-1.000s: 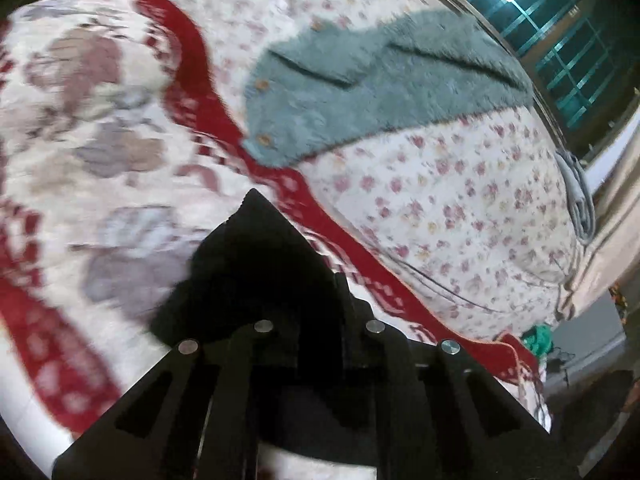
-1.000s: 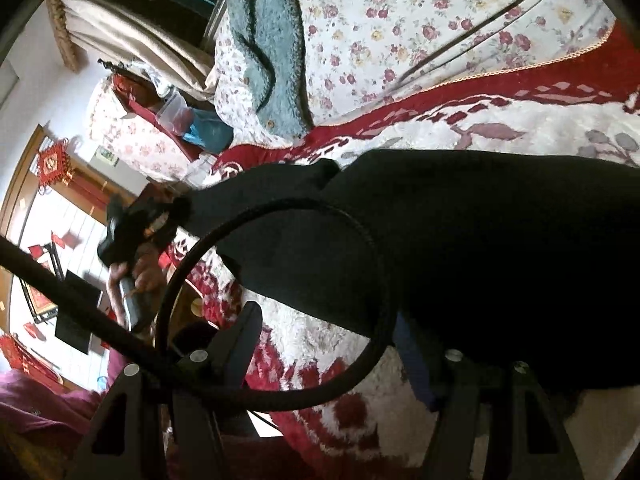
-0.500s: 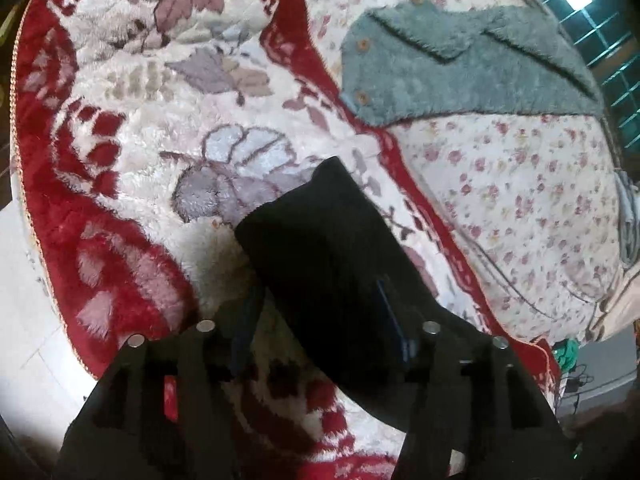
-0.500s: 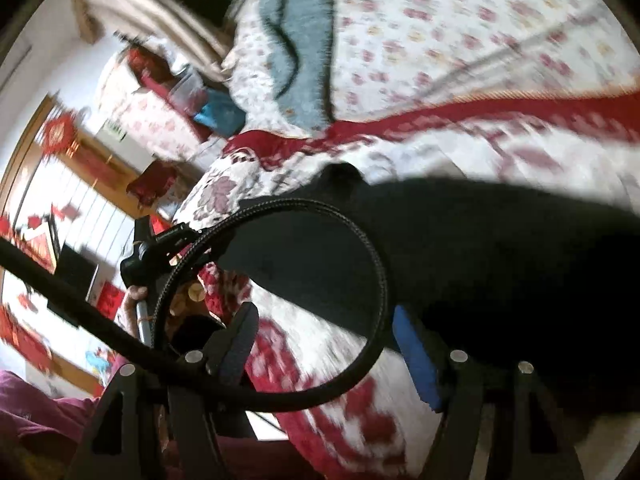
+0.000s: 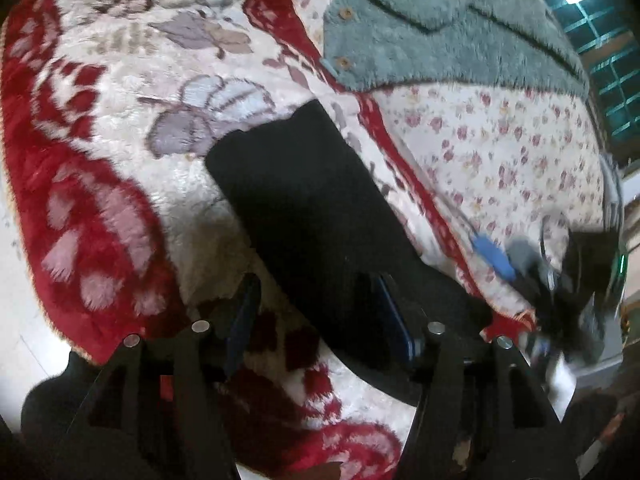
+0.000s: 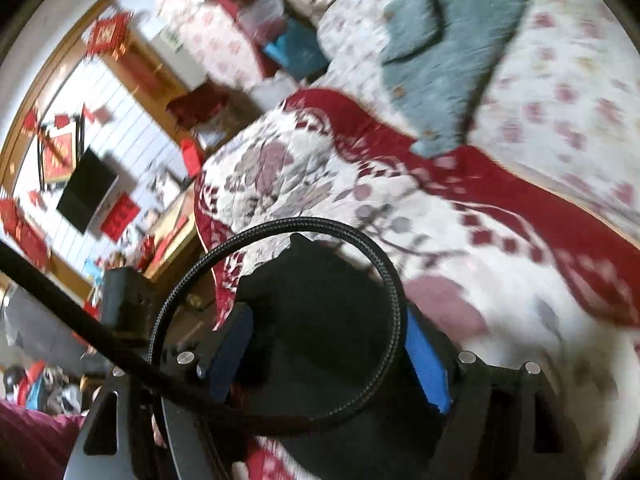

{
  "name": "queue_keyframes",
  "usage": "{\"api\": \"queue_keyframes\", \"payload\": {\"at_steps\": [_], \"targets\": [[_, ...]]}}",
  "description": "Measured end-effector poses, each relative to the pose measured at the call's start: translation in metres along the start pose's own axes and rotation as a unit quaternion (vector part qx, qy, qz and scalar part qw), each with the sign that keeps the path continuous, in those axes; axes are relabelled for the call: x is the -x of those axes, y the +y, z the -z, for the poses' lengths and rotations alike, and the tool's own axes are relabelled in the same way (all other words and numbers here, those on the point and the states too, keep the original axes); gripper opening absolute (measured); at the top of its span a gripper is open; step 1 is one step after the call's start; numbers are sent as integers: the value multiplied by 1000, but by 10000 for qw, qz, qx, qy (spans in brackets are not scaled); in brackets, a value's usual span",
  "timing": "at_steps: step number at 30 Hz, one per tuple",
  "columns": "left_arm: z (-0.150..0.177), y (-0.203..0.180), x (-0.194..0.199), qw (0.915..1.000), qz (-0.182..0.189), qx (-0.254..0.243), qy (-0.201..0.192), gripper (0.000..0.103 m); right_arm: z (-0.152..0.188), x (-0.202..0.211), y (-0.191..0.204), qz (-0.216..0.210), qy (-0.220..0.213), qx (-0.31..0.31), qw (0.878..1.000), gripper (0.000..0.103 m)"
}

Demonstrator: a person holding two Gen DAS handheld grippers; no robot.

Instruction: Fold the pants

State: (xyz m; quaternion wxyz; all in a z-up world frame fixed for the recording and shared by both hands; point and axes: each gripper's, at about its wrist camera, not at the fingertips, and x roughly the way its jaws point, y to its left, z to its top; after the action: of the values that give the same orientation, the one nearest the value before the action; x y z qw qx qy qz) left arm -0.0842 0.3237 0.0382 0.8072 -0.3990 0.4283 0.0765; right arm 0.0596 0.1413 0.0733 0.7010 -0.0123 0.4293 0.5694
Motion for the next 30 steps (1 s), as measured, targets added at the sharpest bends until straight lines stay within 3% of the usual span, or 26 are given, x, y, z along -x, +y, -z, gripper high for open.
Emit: {"api": "queue_keyframes", "payload": {"at_steps": [3,5,7,8,10,11,12,13,14,15,17,18,20,22,24,26,27,28,30], "targets": [[-4,-2,-23,9991,-65,-117,407,59,-22,-49,-3,-113,395,157,9990,75],[-5,-5,-30,9989,-81,-170,426,66,-28,-75,-6,-66,622,259,9977,75],[-8,-9,-36,9986,189,-244,430,90,-31,-98,-9,-18,910,339,9953,75],[-9,-9,-38,9984,300,-213,438,97,-32,-114,-12,-5,1129,368,9929,74],[-12,-10,-41,9987,300,-106,408,98,-29,-131,-13,-84,1289,473,9905,47],[-12,-13,-42,9988,218,-173,402,94,-26,-134,-12,-48,1273,574,9902,45],[-13,-17,-40,9991,121,-298,278,83,-26,-133,-9,-23,1203,671,9905,35],[-14,-21,-35,9987,-117,-479,96,41,-26,-130,-6,-51,1159,736,9905,30],[-16,-23,-33,9980,-210,-600,49,23,-27,-125,-3,-79,1109,768,9908,26],[-18,-22,-29,9982,-73,-595,28,21,-29,-119,1,-125,1023,776,9916,19],[-20,-18,-12,9980,381,-433,-244,20,-36,-107,14,-213,809,878,9926,19],[-19,-20,-3,9968,437,-509,-434,20,-39,-103,20,-249,720,926,9928,19],[-15,-28,18,9919,335,-749,-966,20,-48,-99,32,-417,521,961,9931,19],[-15,-31,25,9882,6,-874,-1255,20,-55,-101,40,-439,295,1000,9936,19],[-21,-24,11,9910,-432,-796,-985,22,-57,-112,41,-70,-147,967,9952,21],[-27,-8,-11,9942,-912,-407,-401,27,-54,-133,33,525,-166,841,9949,42],[-29,0,-15,9951,-937,-204,-237,28,-51,-144,27,801,-10,700,9943,55],[-31,7,-14,9966,-791,-22,-225,33,-48,-150,22,938,116,558,9940,55],[-33,12,3,9944,-819,90,-662,39,-43,-139,19,840,-60,451,9954,55]]}}
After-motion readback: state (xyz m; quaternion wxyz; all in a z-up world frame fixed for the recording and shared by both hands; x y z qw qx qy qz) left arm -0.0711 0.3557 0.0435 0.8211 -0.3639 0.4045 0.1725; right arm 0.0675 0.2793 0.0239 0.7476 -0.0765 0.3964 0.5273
